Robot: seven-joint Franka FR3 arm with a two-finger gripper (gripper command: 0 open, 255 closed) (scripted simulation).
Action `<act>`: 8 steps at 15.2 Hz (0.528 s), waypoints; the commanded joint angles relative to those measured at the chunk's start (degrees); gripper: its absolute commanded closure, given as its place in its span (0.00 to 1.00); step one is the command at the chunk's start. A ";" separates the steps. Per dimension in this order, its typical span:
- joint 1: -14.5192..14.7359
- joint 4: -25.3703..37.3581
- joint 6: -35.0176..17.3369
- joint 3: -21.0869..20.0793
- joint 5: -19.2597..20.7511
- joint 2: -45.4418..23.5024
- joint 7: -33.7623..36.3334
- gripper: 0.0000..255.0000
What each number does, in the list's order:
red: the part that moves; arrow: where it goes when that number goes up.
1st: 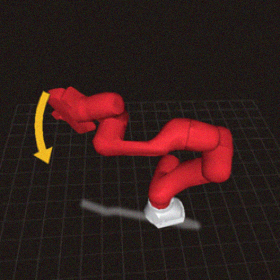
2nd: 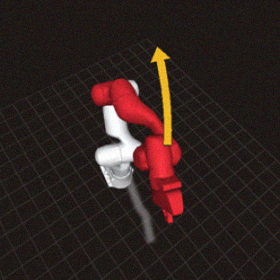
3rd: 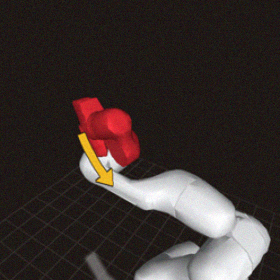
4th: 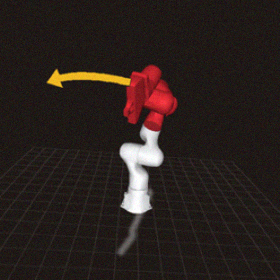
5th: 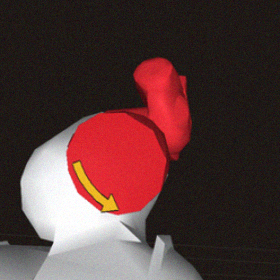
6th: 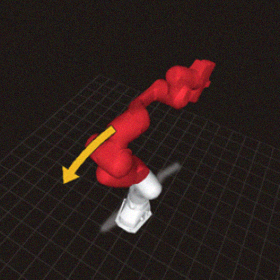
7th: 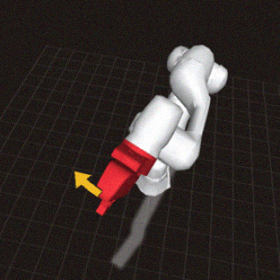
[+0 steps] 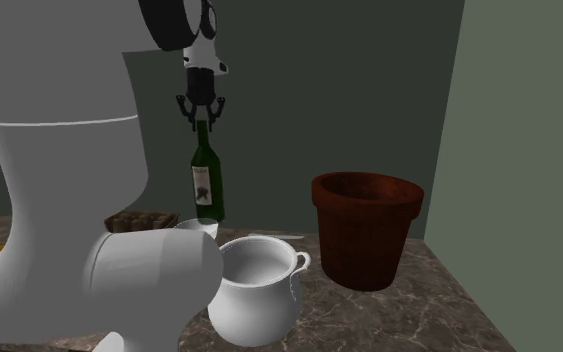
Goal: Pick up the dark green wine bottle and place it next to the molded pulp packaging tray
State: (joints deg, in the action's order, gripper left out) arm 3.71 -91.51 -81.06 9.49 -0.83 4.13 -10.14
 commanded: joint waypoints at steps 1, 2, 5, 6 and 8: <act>1.23 -1.78 -0.27 -1.47 -0.16 1.59 2.82 1.00; 1.87 -2.57 -0.41 -2.24 -0.31 2.28 4.25 1.00; 3.68 -4.51 -0.79 -4.64 -0.89 3.98 8.51 1.00; 4.29 -5.02 -0.90 -5.45 -1.12 4.43 9.92 1.00; 5.48 -5.82 -1.12 -7.07 -1.62 5.13 12.75 1.00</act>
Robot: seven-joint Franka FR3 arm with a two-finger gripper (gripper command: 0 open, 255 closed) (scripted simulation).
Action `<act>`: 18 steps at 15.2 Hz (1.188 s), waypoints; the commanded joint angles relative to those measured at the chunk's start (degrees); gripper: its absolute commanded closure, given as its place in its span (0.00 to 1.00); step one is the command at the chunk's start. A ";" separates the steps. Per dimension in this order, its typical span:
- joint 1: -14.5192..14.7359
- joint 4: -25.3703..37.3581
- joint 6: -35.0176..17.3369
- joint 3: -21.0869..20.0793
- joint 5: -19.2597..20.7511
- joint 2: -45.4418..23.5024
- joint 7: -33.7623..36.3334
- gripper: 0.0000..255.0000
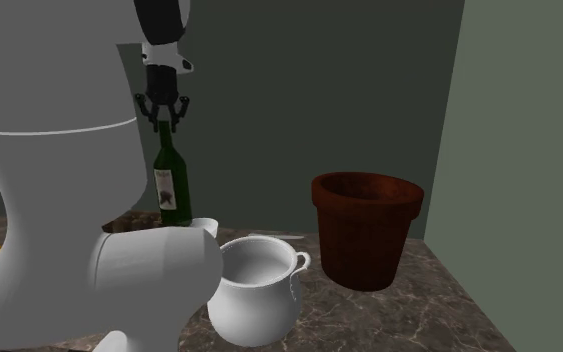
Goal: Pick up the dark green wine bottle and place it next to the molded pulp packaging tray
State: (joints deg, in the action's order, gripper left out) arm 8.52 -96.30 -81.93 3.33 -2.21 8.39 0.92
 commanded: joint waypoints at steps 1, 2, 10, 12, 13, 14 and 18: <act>1.27 -1.32 -0.36 -1.73 -0.51 1.14 3.11 1.00; 1.85 -1.55 -0.46 -2.56 -0.79 1.34 4.52 1.00; 6.57 -1.00 -1.26 -9.16 -2.91 0.76 15.86 1.00; 7.77 -0.19 -1.44 -10.81 -3.32 0.00 18.71 1.00; 8.37 0.32 -1.53 -11.64 -3.49 -0.47 20.14 1.00; 8.97 0.90 -1.61 -12.46 -3.64 -1.00 21.58 1.00; 11.41 3.95 -1.84 -15.74 -3.89 -3.78 27.37 1.00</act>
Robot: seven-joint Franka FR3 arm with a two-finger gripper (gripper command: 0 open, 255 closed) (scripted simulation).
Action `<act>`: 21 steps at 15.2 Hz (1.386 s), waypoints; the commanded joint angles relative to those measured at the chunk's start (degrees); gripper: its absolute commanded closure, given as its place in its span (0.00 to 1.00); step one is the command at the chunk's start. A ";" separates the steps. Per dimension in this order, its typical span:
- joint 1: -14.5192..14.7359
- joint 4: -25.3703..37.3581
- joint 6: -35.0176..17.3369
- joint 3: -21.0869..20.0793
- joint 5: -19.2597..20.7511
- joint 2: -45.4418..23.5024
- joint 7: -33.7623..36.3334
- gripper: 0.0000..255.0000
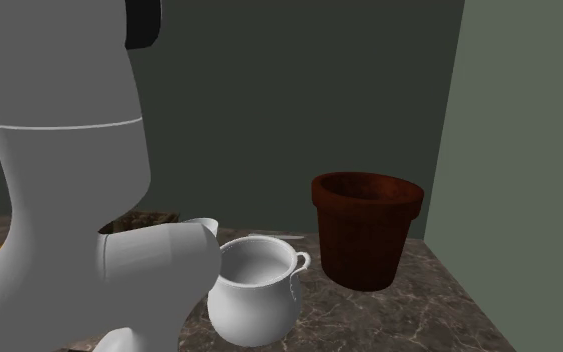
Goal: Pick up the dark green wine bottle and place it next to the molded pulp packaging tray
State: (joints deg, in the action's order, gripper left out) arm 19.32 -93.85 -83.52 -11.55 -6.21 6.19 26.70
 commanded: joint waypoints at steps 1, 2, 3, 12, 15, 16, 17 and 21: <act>1.24 2.45 -0.27 -1.67 0.14 -2.43 3.06 1.00; 1.89 3.48 -0.28 -2.47 0.21 -3.36 4.53 1.00; 2.58 4.60 -0.27 -3.25 0.33 -4.35 6.00 1.00; 10.18 19.31 1.46 -9.47 3.85 -16.73 19.43 1.00; 13.30 25.80 2.95 -10.76 5.80 -21.73 23.23 1.00; 13.15 24.35 1.95 -10.67 5.61 -21.26 23.06 1.00; 12.99 22.95 0.97 -10.64 5.45 -20.83 22.90 1.00; 12.45 17.84 -2.76 -10.52 4.92 -19.39 22.34 1.00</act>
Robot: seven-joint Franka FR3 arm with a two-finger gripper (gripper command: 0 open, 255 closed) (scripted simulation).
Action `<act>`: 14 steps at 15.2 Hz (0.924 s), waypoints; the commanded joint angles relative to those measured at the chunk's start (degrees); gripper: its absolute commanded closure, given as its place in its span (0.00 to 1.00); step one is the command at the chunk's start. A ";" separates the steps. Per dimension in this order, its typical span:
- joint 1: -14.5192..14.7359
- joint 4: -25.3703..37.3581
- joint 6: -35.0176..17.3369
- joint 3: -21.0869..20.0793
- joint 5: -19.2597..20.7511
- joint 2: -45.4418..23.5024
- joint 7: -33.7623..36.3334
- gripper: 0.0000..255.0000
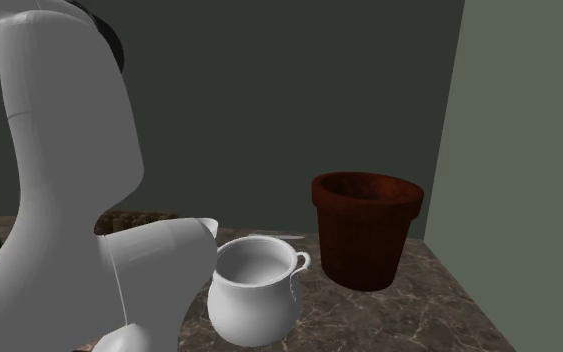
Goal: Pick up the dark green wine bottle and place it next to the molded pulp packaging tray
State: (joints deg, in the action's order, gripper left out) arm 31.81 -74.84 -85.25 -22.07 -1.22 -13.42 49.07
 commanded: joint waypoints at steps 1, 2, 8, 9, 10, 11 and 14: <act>-0.15 -2.35 -1.92 0.02 -0.18 0.51 -0.16 1.00; -0.25 -3.49 -2.80 0.05 -0.28 0.78 -0.28 1.00; -0.67 -9.69 -7.87 0.18 -0.72 1.95 -0.92 1.00; -0.72 -10.63 -8.68 0.20 -0.77 2.08 -1.01 1.00; -0.77 -11.54 -9.49 0.21 -0.81 2.19 -1.10 1.00; -0.81 -12.44 -10.29 0.23 -0.85 2.28 -1.19 1.00; -0.91 -14.99 -12.65 0.27 -0.94 2.47 -1.42 1.00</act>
State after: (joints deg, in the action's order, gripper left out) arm 30.95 -88.95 -97.17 -21.80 -2.08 -11.17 47.73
